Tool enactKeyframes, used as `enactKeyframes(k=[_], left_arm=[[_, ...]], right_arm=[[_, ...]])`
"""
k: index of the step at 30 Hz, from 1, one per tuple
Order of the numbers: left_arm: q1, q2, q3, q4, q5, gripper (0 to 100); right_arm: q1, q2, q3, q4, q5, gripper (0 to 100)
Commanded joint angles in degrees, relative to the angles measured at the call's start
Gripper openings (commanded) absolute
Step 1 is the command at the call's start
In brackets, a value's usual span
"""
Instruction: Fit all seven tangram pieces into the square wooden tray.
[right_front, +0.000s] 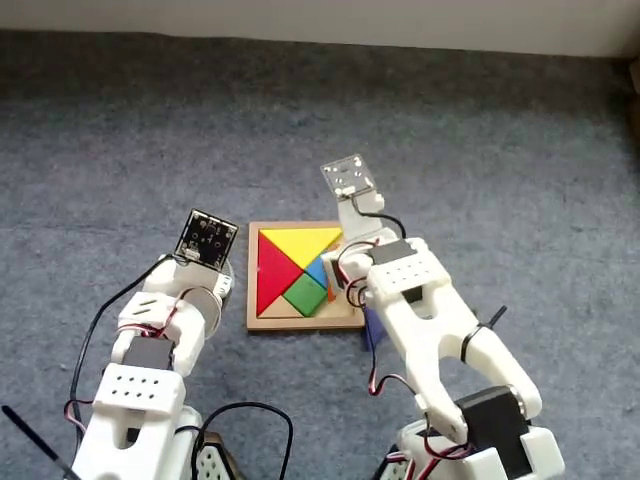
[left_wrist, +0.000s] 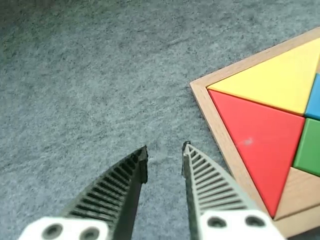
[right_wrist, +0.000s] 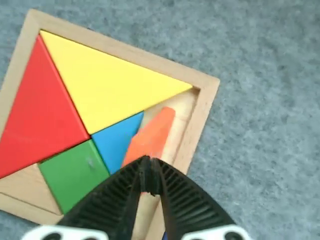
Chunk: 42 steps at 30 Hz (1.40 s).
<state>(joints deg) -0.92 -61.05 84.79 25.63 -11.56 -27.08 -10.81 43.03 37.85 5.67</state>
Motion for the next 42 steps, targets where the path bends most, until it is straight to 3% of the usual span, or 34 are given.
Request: enactKeyframes(k=[1,14,21,31,35,42], left_arm=[[0.3,-0.9,-0.7,-1.0,0.4,13],[0.3,-0.9,-0.7,-1.1,0.4,13],[0.3,-0.9,-0.7,-1.1,0.4,13],[0.3,-0.9,-0.6,-1.1,0.4,13],[0.3,-0.9,-0.6,-1.0,0.4,13],[0.0,-0.9,-0.7,-1.1,0.4,13]], right_arm=[[-2.0,-0.5,0.0,-0.9,0.4,0.6],[-2.6,1.0,-0.7,-1.0,0.4,0.6],[-2.0,9.9,-0.9,-1.1,0.7,0.6],[-0.3,14.5,-11.4,-1.1,0.8,0.6],[-0.4,11.1,-12.6,0.8,0.8,0.5],[1.5,-10.9,-9.8,16.7,0.5,0.7]])
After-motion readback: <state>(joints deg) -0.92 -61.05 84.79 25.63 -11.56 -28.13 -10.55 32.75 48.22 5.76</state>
